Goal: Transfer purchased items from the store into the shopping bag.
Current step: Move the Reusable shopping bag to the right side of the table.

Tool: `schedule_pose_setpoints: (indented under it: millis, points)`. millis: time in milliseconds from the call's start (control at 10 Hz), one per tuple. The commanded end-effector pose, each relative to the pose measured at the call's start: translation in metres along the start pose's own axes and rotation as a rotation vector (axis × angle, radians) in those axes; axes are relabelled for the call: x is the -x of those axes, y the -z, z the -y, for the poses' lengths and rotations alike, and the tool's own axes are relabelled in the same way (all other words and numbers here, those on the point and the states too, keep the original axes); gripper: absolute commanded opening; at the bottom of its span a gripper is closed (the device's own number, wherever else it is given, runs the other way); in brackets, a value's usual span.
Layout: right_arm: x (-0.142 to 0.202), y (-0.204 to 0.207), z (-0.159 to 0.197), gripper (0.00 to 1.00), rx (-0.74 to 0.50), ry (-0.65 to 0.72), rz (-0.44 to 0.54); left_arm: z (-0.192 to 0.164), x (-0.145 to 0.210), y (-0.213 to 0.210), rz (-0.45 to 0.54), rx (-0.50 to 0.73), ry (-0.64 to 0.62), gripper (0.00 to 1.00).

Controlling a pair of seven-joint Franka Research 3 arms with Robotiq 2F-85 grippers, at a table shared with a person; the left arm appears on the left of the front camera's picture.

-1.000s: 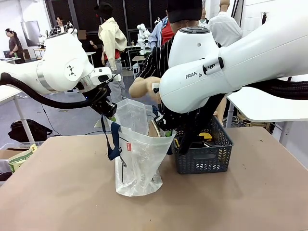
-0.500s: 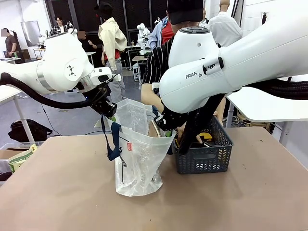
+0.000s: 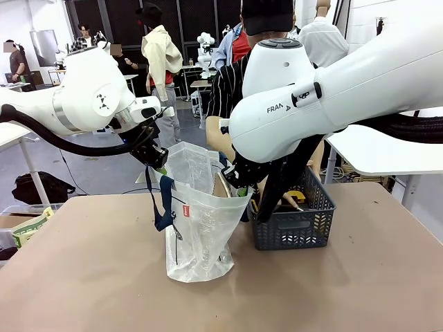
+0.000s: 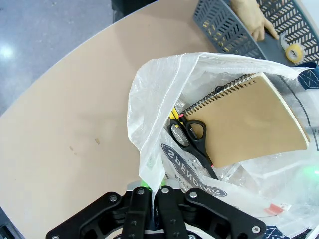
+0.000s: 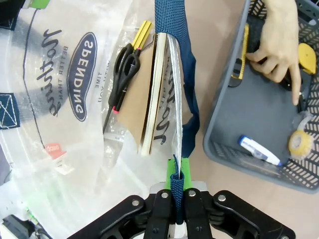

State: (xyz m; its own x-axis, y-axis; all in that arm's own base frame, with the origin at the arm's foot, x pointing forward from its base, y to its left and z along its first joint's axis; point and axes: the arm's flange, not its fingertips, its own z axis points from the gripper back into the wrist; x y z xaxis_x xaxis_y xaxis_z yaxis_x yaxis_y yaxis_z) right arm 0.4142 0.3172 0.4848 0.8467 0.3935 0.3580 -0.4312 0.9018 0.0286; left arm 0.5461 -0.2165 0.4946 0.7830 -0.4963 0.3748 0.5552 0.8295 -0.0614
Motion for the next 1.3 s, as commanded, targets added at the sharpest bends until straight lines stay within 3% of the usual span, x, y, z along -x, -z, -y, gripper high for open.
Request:
schedule_pose_setpoints:
  millis: [0,1200]
  points:
    - [-0.0017,-0.0007,0.0007,0.00,-0.019,-0.005,0.013,-0.0012,0.0011,-0.0015,0.010,-0.006,-0.002,0.00]
    - [-0.0017,-0.0007,0.0007,0.00,-0.019,-0.005,0.013,-0.0012,0.0011,-0.0015,0.010,-0.006,-0.002,0.00]
